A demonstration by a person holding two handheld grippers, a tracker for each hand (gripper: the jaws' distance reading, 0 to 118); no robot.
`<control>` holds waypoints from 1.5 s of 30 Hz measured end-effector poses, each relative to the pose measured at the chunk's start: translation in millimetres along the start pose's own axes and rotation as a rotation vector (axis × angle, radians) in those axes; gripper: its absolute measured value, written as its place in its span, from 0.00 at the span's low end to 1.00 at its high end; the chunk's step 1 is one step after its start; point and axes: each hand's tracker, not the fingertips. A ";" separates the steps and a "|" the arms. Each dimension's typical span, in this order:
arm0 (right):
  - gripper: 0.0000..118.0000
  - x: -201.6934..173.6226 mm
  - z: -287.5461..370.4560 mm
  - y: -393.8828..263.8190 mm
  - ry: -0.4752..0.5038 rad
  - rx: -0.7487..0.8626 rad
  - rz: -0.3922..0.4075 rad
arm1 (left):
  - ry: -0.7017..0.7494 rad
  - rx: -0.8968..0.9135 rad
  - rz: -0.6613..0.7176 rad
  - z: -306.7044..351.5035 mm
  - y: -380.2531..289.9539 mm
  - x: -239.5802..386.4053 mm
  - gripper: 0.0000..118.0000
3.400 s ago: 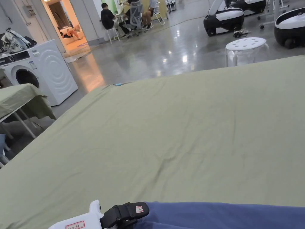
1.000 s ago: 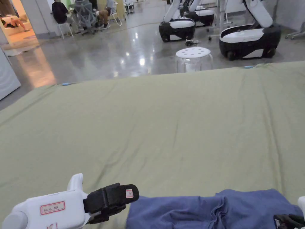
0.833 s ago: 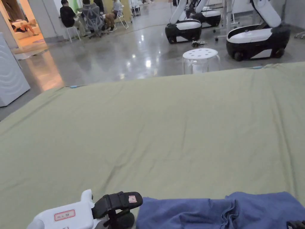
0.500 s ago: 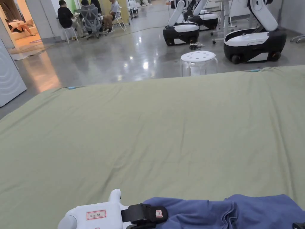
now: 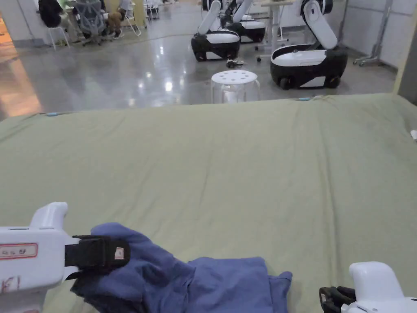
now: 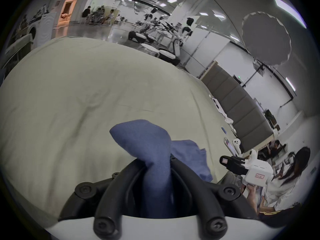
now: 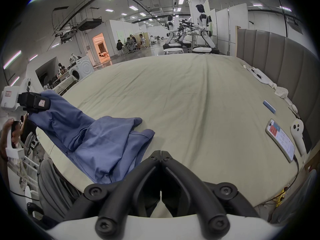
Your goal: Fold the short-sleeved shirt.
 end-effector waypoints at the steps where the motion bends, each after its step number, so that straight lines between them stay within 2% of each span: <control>1: 0.00 0.4 0.7 0.0 -0.001 -0.001 -0.003 | -0.013 -0.027 -0.038 -13.9 -2.7 15.2 0.11; 5: 0.00 1.5 10.7 -2.4 -0.021 0.013 0.002 | -0.057 -0.127 -0.139 -94.7 -25.4 70.4 0.11; 8: 0.00 3.5 14.0 -4.9 -0.066 0.004 0.014 | -0.045 -0.144 -0.158 -135.3 -38.3 84.5 0.14; 9: 0.00 5.4 15.1 -6.5 -0.070 0.003 0.016 | -0.049 -0.140 -0.169 -139.0 -40.4 88.5 0.28; 12: 0.00 14.9 14.5 -9.4 -0.070 0.001 -0.003 | -0.193 -0.136 -0.183 -132.0 -37.8 97.6 0.47; 13: 0.00 17.6 14.0 -9.8 -0.070 -0.001 -0.010 | -0.222 -0.127 -0.179 -127.2 -36.7 100.0 0.65; 14: 0.00 20.1 13.8 -10.1 -0.073 -0.003 -0.018 | -0.226 -0.095 -0.204 -117.5 -34.5 100.8 0.70; 17: 0.00 26.8 14.1 -11.6 -0.073 0.003 -0.042 | -0.240 -0.050 -0.230 -103.8 -29.6 98.9 0.69; 18: 0.00 28.4 14.3 -12.0 -0.070 0.004 -0.049 | -0.250 -0.046 -0.194 -106.3 -29.5 95.2 0.62; 19: 0.00 29.1 13.6 -12.4 -0.069 0.005 -0.055 | -0.269 -0.062 -0.163 -114.5 -30.8 92.3 0.43; 20: 0.00 29.7 12.7 -12.7 -0.068 0.005 -0.062 | -0.287 -0.103 -0.149 -128.5 -34.0 94.9 0.15; 21: 0.00 29.5 11.9 -12.6 -0.067 0.002 -0.066 | -0.266 -0.136 -0.139 -142.0 -40.5 95.5 0.07; 24: 0.00 25.9 9.4 -13.6 -0.074 -0.014 -0.052 | -0.249 -0.287 -0.222 -190.4 -64.4 106.1 0.07; 26: 0.00 23.7 8.3 -14.2 -0.076 -0.025 -0.039 | -0.147 -0.348 -0.263 -212.7 -80.5 107.3 0.05; 31: 0.00 15.8 1.1 -11.9 -0.055 -0.045 -0.023 | -0.196 -0.289 -0.198 -202.6 -75.9 101.0 0.04; 32: 0.00 12.0 -1.7 -9.3 -0.045 -0.048 -0.009 | -0.199 -0.266 -0.205 -192.9 -70.0 102.3 0.06; 33: 0.00 7.8 -4.4 -6.3 -0.033 -0.050 0.011 | -0.192 -0.235 -0.219 -179.2 -63.4 102.1 0.17; 35: 0.00 -1.3 -12.8 1.8 0.018 -0.039 0.030 | -0.207 -0.106 -0.214 -141.3 -50.6 91.9 0.48; 36: 0.00 -5.1 -19.8 8.0 0.087 -0.041 0.030 | -0.244 -0.065 -0.197 -121.6 -44.4 85.0 0.61; 38: 0.00 -13.9 -36.8 21.8 0.166 -0.060 0.040 | -0.238 -0.012 -0.171 -87.5 -35.6 63.8 0.62; 40: 0.00 -23.9 -57.1 34.2 0.172 -0.074 0.076 | -0.180 0.039 -0.145 -59.7 -32.5 38.5 0.64; 43: 0.00 -37.5 -92.7 42.2 0.098 -0.213 0.145 | -0.087 0.026 -0.066 -42.6 -33.9 -3.8 0.66; 45: 0.00 -45.5 -116.5 32.6 0.041 -0.356 0.200 | -0.084 0.021 0.011 -43.1 -40.4 -32.2 0.66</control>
